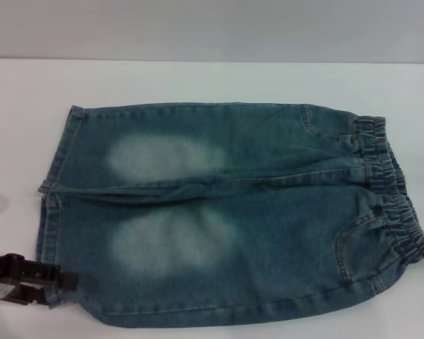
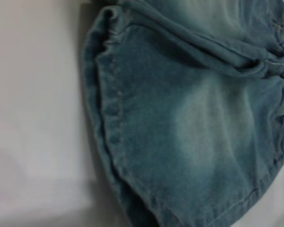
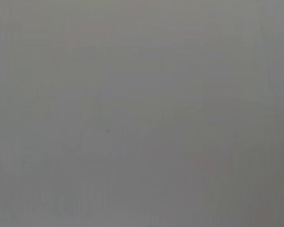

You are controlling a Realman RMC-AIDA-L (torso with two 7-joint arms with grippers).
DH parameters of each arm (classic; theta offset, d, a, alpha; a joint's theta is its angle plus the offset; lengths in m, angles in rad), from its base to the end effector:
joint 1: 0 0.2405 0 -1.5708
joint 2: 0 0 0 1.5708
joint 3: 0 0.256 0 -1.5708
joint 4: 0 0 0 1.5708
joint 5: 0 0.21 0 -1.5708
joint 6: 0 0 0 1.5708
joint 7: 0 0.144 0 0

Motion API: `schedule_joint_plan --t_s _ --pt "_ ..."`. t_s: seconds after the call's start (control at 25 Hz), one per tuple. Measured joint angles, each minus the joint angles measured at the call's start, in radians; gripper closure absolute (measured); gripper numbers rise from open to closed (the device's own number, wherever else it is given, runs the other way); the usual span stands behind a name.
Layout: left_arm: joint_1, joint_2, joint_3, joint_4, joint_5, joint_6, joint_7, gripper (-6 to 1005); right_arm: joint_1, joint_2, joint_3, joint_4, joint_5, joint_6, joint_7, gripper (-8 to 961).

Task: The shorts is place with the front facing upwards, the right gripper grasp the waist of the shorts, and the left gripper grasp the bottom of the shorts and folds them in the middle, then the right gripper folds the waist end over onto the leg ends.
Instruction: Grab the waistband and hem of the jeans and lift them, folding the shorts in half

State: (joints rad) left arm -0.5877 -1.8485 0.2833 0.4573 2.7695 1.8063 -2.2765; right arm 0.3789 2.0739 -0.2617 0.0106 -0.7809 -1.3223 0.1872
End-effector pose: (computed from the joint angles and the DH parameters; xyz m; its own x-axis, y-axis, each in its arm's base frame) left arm -0.3448 0.2753 0.0613 0.0249 0.9994 0.0255 0.9928 -0.0277 0.1162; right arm 0.3950 0.2863 0.0577 0.6851 0.1462 -0.7137 -0.7194 0.2896 -0.6313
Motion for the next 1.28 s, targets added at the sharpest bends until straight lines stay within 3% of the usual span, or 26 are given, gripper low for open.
schedule_joint_plan --t_s 0.48,0.8,1.16,1.28 --pt "0.000 0.000 0.006 0.007 0.000 0.010 0.005 275 0.001 0.000 0.001 0.000 0.004 0.001 0.000 237" --pt "-0.002 -0.003 0.048 0.023 0.000 0.014 0.055 516 0.001 0.000 0.001 0.002 0.003 0.006 0.000 237" --pt "-0.004 -0.022 0.041 0.052 0.000 -0.004 0.037 737 -0.002 0.000 0.001 0.003 0.001 0.008 0.001 238" --pt "-0.004 -0.033 0.028 0.050 -0.003 -0.005 0.037 853 0.000 0.000 -0.001 0.002 -0.001 0.008 0.011 238"
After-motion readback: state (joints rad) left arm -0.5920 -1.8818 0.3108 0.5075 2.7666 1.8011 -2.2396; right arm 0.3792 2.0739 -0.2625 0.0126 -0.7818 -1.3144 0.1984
